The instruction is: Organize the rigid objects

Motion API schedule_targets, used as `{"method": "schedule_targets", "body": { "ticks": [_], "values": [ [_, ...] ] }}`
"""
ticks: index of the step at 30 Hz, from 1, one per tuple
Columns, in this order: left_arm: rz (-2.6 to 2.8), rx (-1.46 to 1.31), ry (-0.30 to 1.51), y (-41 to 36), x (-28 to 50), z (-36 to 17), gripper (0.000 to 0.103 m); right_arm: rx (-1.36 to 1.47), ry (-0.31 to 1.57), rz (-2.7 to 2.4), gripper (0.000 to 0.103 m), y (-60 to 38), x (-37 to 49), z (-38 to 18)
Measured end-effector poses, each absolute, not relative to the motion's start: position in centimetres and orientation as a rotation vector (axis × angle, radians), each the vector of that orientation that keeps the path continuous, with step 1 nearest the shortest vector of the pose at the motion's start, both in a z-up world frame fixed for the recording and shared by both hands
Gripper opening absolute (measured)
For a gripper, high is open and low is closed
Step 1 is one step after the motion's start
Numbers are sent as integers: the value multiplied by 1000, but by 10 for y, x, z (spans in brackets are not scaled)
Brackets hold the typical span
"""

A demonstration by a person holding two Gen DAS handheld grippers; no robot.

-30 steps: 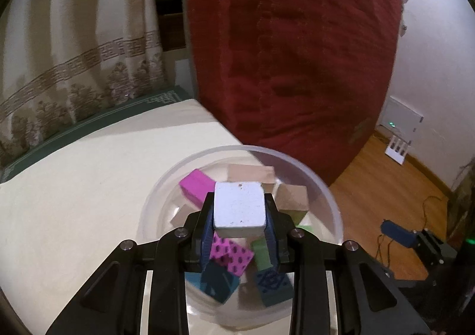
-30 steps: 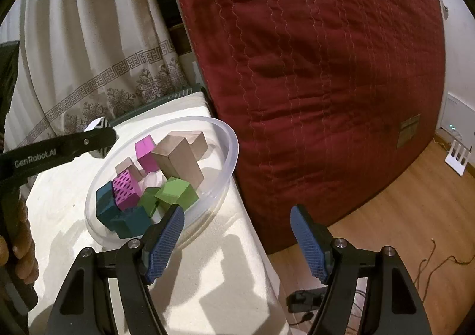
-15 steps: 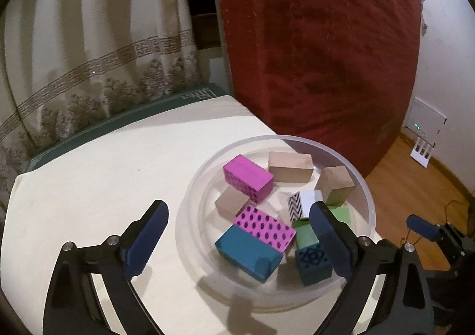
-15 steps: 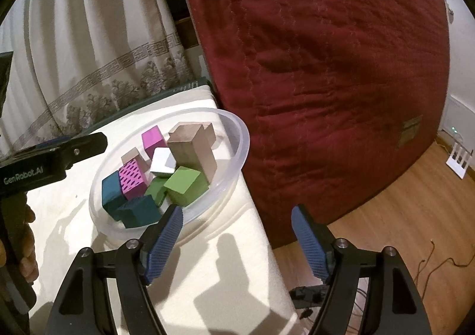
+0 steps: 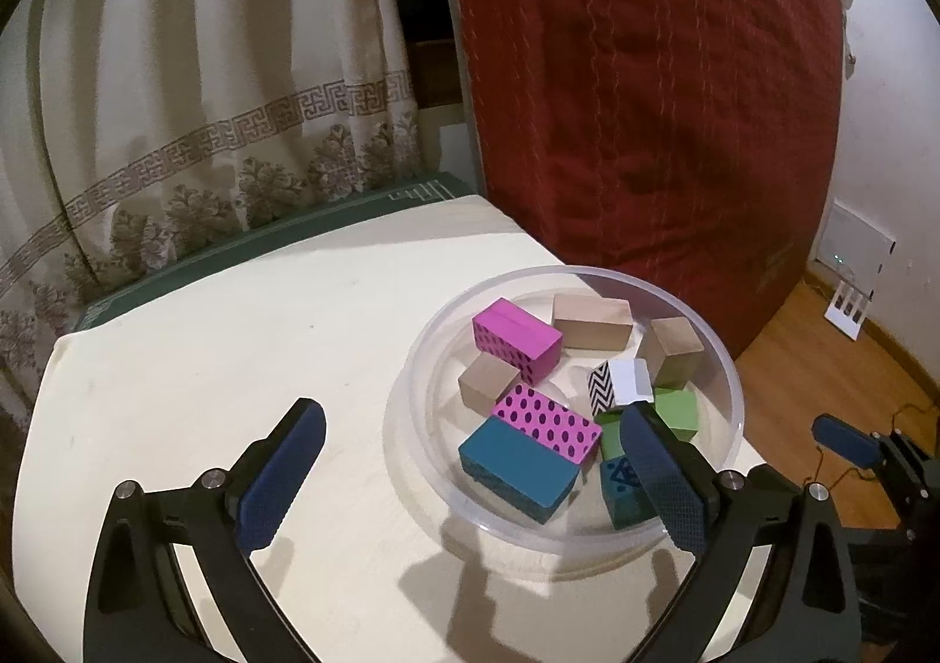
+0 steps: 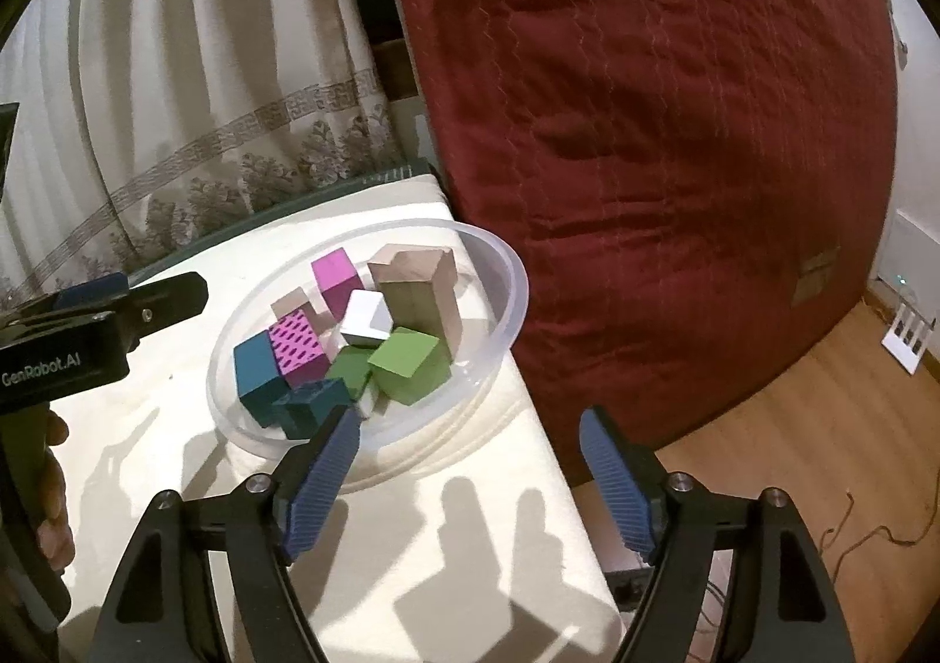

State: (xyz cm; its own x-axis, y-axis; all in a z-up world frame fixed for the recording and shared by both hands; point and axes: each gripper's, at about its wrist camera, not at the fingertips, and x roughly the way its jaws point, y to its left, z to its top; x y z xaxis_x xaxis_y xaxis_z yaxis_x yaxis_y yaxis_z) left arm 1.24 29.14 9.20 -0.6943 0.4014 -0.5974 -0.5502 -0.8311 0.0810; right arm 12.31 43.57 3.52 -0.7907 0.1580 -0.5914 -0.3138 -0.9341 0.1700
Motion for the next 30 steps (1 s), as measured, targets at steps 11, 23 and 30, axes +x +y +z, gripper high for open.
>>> {"method": "schedule_targets", "body": {
  "ticks": [11,23,30],
  "values": [
    [2488,-773,321,278,21,100,102,-853,344,2746,84,422,124,43],
    [2540,-770,270,259,26,109,103,-806,275,2732,101,414,128,53],
    [2586,-729,292,251,37,116,103,-799,229,2696,103,410,132,59]
  ]
}}
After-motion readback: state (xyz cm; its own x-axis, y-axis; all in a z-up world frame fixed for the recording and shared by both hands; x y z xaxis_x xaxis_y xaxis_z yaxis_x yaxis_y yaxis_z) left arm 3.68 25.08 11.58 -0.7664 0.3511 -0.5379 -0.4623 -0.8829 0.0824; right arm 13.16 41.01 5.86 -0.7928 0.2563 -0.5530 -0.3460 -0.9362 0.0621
